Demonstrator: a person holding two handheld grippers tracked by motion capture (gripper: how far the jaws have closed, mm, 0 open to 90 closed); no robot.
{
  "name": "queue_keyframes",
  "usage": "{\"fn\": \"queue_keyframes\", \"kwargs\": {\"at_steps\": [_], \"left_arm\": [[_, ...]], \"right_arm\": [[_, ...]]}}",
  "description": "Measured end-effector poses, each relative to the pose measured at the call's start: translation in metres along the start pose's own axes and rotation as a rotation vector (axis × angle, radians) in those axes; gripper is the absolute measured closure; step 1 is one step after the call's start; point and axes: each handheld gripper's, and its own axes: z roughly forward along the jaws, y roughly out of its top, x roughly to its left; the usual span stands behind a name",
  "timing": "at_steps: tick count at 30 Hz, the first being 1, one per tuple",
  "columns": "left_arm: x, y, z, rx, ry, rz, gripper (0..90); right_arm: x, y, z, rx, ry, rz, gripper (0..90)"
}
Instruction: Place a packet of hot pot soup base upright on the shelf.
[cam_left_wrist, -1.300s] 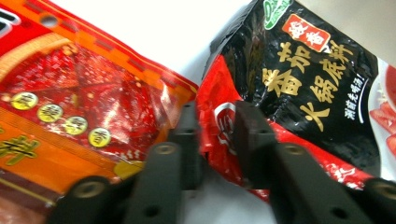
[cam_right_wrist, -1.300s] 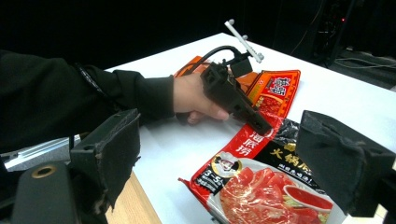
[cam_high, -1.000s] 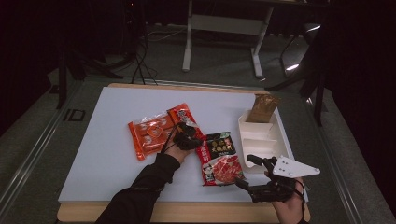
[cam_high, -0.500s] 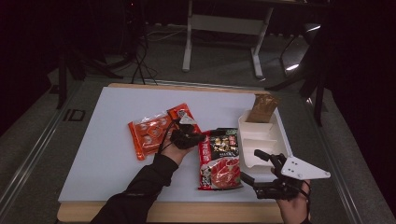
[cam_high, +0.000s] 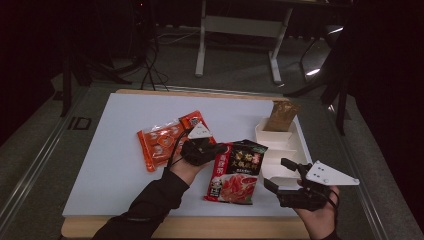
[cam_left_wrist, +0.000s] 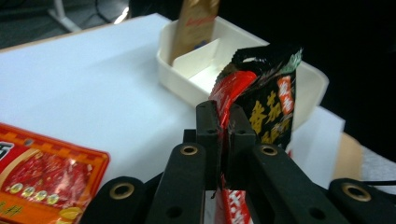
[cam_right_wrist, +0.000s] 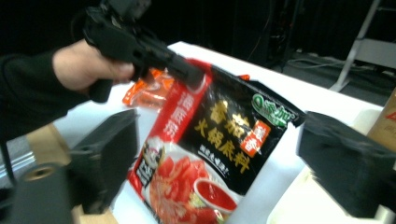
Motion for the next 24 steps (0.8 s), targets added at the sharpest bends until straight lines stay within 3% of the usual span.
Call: {"fn": "queue_keyframes", "kwargs": {"at_steps": [4,11,12,14,15,18,22,24], "left_arm": [[-0.004,0.004,-0.011,-0.02,-0.008,-0.003,87.6],[-0.003,0.01,-0.025,-0.081,-0.084,-0.034,87.5],[-0.002,0.011,-0.027,-0.102,-0.11,-0.051,87.5],[-0.002,0.011,-0.027,-0.114,-0.124,-0.063,87.5],[-0.002,0.01,-0.027,-0.123,-0.128,-0.062,87.5],[-0.007,0.011,-0.028,-0.145,-0.141,-0.041,87.4],[-0.008,0.013,-0.028,-0.159,-0.168,-0.048,87.3],[-0.01,0.013,-0.027,-0.153,-0.167,-0.028,87.4]], "right_arm": [[-0.004,0.002,0.001,0.006,0.01,0.01,13.5],[-0.009,0.007,0.005,0.018,0.041,0.031,13.4],[-0.01,0.008,0.007,0.019,0.038,0.03,15.2],[-0.014,0.011,0.017,0.046,0.066,0.047,22.6],[-0.015,0.011,0.021,0.055,0.088,0.052,25.6],[-0.019,0.013,0.031,0.072,0.095,0.062,31.6],[-0.025,0.019,0.033,0.056,0.074,0.071,51.9],[-0.029,0.022,0.034,0.04,0.082,0.088,55.1]]}}
